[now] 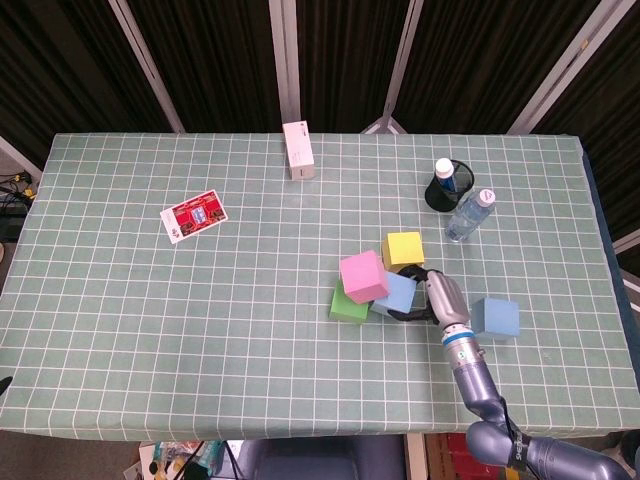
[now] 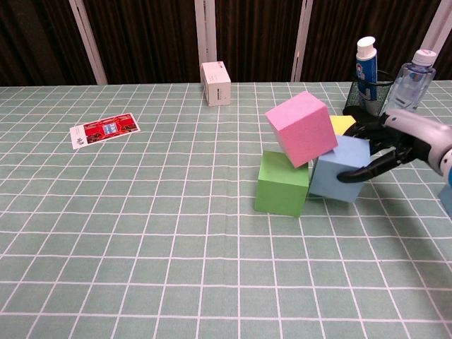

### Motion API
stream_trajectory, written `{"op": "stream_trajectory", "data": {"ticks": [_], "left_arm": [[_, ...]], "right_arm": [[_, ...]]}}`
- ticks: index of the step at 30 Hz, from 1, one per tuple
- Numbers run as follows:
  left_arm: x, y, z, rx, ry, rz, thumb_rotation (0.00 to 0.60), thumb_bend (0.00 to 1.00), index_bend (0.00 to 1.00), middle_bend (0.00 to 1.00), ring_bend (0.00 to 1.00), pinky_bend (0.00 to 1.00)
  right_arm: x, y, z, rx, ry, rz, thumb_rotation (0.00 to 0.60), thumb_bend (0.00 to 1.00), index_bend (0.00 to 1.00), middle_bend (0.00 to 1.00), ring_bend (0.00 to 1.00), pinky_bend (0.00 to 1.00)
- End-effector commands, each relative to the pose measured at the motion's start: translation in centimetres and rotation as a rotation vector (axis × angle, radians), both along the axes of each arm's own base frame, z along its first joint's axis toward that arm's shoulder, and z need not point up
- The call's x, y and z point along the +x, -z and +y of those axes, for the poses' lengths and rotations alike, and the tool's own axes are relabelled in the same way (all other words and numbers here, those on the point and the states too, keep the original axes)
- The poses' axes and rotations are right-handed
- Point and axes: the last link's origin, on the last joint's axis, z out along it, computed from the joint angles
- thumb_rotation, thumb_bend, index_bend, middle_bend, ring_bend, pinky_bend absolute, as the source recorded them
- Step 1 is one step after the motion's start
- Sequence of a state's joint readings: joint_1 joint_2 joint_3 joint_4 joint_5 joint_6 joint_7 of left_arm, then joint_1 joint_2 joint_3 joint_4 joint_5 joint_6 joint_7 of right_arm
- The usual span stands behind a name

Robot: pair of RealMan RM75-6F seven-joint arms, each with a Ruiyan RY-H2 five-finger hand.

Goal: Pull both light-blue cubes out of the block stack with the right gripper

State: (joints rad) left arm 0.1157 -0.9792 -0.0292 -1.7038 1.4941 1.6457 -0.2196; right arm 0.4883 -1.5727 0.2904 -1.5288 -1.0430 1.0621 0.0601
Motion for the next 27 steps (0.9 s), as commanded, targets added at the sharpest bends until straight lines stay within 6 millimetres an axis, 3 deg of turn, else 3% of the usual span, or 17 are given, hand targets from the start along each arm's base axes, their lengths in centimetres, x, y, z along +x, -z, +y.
{"op": "stream_trajectory", "data": {"ticks": [1, 6, 10, 24, 26, 27], "left_arm": [[0.0, 0.0, 0.0, 0.000, 0.001, 0.000, 0.600, 0.18, 0.14, 0.00, 0.00, 0.00], [0.1, 0.1, 0.0, -0.004, 0.003, 0.003, 0.600, 0.18, 0.14, 0.00, 0.00, 0.00], [0.3, 0.5, 0.0, -0.015, 0.008, 0.014, 0.600, 0.18, 0.14, 0.00, 0.00, 0.00], [0.4, 0.6, -0.1, -0.020, 0.008, 0.016, 0.600, 0.18, 0.14, 0.00, 0.00, 0.00], [0.3, 0.5, -0.1, -0.018, 0.009, 0.015, 0.600, 0.18, 0.14, 0.00, 0.00, 0.00], [0.3, 0.5, -0.1, -0.017, 0.009, 0.014, 0.600, 0.18, 0.14, 0.00, 0.00, 0.00]], "right_arm": [[-1.0, -3.3, -1.0, -0.164, 0.073, -0.069, 0.600, 0.33, 0.54, 0.75, 0.52, 0.22], [-3.4, -7.0, -2.1, -0.241, 0.182, -0.141, 0.600, 0.33, 0.54, 0.75, 0.52, 0.22], [-5.3, -8.6, -2.6, -0.234, 0.219, -0.103, 0.600, 0.33, 0.54, 0.75, 0.52, 0.22], [-8.3, -7.8, -3.1, -0.187, 0.226, 0.148, 0.600, 0.33, 0.54, 0.74, 0.49, 0.13], [-8.5, -7.6, -3.2, -0.191, 0.232, 0.187, 0.600, 0.33, 0.53, 0.70, 0.45, 0.10], [-8.6, -7.5, -3.2, -0.182, 0.233, 0.201, 0.600, 0.33, 0.50, 0.62, 0.40, 0.06]]}}
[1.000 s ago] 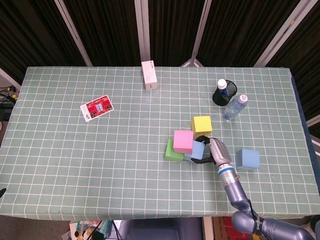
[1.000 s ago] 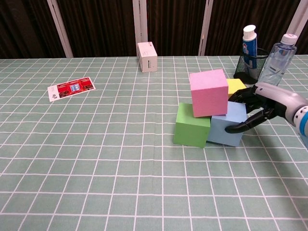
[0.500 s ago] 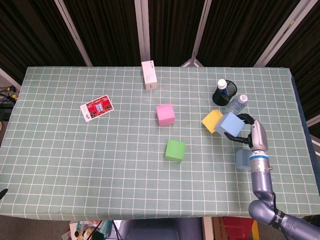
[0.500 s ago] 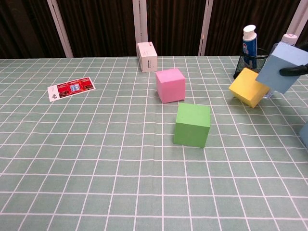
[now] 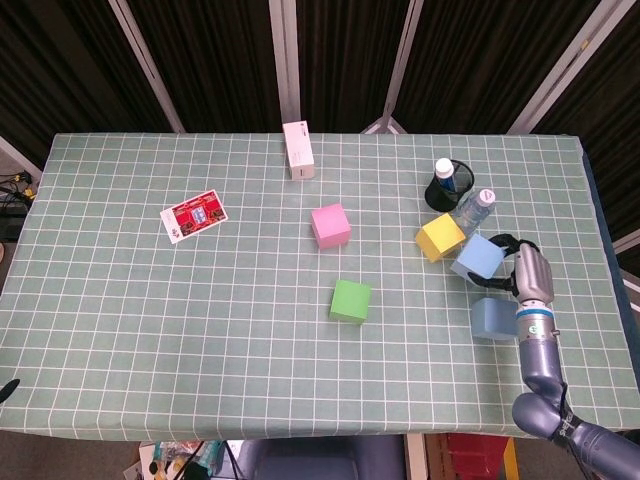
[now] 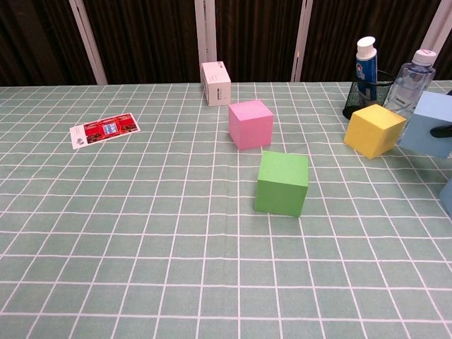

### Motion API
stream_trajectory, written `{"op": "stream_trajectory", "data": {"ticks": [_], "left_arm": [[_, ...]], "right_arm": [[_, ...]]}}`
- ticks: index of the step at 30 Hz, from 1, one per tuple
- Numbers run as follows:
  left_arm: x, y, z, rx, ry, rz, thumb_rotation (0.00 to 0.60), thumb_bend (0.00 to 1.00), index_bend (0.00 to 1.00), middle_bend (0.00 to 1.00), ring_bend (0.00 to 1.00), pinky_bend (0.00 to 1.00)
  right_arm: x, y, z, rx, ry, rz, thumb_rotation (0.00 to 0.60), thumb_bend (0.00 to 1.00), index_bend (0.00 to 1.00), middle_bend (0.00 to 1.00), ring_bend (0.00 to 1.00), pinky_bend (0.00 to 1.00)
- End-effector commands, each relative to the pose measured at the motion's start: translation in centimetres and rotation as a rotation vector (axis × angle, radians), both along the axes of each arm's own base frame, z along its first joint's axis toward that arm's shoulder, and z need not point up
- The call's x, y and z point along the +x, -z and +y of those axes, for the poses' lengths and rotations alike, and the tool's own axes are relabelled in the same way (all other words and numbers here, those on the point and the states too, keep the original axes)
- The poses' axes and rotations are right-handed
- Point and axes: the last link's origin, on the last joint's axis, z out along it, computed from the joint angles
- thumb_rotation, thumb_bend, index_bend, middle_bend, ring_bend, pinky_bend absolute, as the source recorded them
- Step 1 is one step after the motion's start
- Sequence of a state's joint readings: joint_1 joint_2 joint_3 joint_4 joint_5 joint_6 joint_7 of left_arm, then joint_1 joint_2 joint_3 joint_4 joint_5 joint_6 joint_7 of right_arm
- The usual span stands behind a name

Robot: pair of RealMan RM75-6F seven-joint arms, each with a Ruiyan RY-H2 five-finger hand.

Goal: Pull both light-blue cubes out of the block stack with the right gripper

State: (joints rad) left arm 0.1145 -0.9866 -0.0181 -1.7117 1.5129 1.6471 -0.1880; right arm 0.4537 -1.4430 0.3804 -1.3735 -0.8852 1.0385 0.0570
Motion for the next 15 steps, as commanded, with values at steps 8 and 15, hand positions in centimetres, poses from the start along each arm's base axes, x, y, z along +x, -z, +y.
{"op": "stream_trajectory", "data": {"ticks": [8, 15], "left_arm": [[0.0, 0.0, 0.0, -0.001, 0.001, 0.000, 0.600, 0.18, 0.14, 0.00, 0.00, 0.00], [0.0, 0.0, 0.1, -0.001, -0.002, 0.001, 0.600, 0.18, 0.14, 0.00, 0.00, 0.00]], "right_arm": [[-0.7, 0.2, 0.6, 0.169, -0.006, 0.129, 0.600, 0.23, 0.01, 0.01, 0.02, 0.00], [0.0, -2.7, 2.2, 0.108, -0.039, 0.199, 0.600, 0.20, 0.00, 0.00, 0.00, 0.00]]}}
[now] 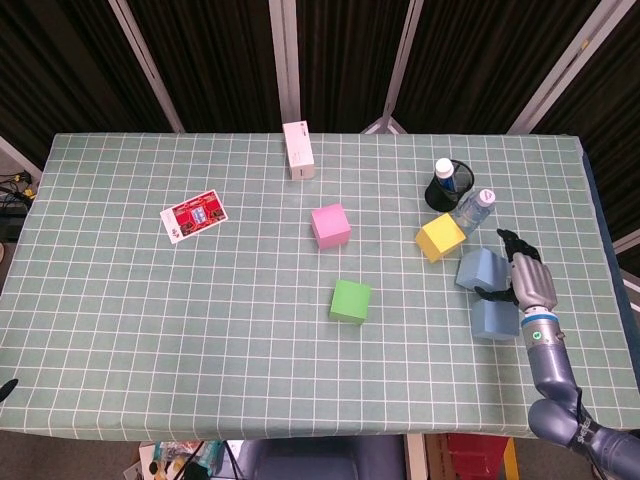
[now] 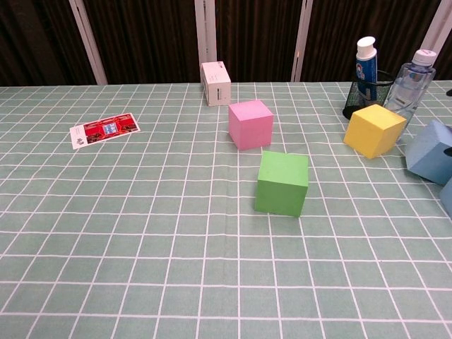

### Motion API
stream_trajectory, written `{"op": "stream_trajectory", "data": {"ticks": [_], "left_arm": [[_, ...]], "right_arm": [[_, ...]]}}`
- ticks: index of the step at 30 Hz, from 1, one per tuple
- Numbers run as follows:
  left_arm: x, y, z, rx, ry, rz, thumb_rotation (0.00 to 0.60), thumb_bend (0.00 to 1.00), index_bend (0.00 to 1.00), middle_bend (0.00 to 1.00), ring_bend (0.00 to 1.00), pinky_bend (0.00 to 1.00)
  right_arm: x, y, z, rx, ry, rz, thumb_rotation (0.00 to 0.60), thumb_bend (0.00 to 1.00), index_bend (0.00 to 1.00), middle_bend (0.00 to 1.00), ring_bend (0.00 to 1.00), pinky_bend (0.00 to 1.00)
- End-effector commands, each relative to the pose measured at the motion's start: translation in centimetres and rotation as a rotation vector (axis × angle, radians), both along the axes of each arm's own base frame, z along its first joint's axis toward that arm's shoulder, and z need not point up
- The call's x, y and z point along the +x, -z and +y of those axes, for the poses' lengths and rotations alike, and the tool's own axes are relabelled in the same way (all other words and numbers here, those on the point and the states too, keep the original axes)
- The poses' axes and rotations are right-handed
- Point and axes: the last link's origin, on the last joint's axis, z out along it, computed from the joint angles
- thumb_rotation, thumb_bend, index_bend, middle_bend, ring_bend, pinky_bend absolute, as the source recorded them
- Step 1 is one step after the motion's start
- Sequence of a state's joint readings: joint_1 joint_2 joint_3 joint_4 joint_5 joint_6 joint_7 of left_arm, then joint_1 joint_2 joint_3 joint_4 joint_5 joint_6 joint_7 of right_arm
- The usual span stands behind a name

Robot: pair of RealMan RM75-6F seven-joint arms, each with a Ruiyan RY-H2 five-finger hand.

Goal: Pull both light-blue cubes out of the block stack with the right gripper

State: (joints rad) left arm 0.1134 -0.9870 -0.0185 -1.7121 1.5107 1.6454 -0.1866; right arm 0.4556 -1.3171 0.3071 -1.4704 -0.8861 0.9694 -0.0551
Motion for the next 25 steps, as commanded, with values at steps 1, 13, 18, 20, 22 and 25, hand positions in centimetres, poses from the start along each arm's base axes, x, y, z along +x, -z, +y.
{"op": "stream_trajectory", "data": {"ticks": [1, 13, 18, 20, 22, 25], "left_arm": [[0.0, 0.1, 0.0, -0.002, 0.000, 0.000, 0.600, 0.18, 0.14, 0.00, 0.00, 0.00], [0.0, 0.0, 0.0, -0.005, 0.003, -0.002, 0.600, 0.18, 0.15, 0.00, 0.00, 0.00], [-0.1, -0.1, 0.1, -0.002, 0.006, -0.005, 0.600, 0.18, 0.15, 0.00, 0.00, 0.00], [-0.2, -0.3, 0.2, 0.003, 0.003, -0.007, 0.600, 0.18, 0.15, 0.00, 0.00, 0.00], [-0.3, -0.4, 0.3, 0.008, 0.000, -0.009, 0.600, 0.18, 0.15, 0.00, 0.00, 0.00], [-0.4, -0.6, 0.5, 0.014, -0.002, -0.011, 0.600, 0.18, 0.15, 0.00, 0.00, 0.00]], "right_arm": [[0.4, -2.0, 1.3, -0.066, -0.021, 0.046, 0.600, 0.20, 0.00, 0.00, 0.00, 0.00], [1.0, -6.7, 11.1, -0.136, -0.237, 0.054, 0.600, 0.20, 0.00, 0.06, 0.04, 0.00], [0.1, -6.3, 14.1, -0.162, -0.300, 0.129, 0.600, 0.20, 0.00, 0.06, 0.04, 0.00], [-0.4, -6.0, 15.3, -0.138, -0.300, 0.168, 0.600, 0.20, 0.00, 0.06, 0.04, 0.00], [-0.7, -5.8, 16.1, -0.123, -0.296, 0.199, 0.600, 0.20, 0.00, 0.05, 0.03, 0.00], [-0.9, -5.7, 16.7, -0.102, -0.289, 0.225, 0.600, 0.20, 0.00, 0.04, 0.03, 0.00]]}}
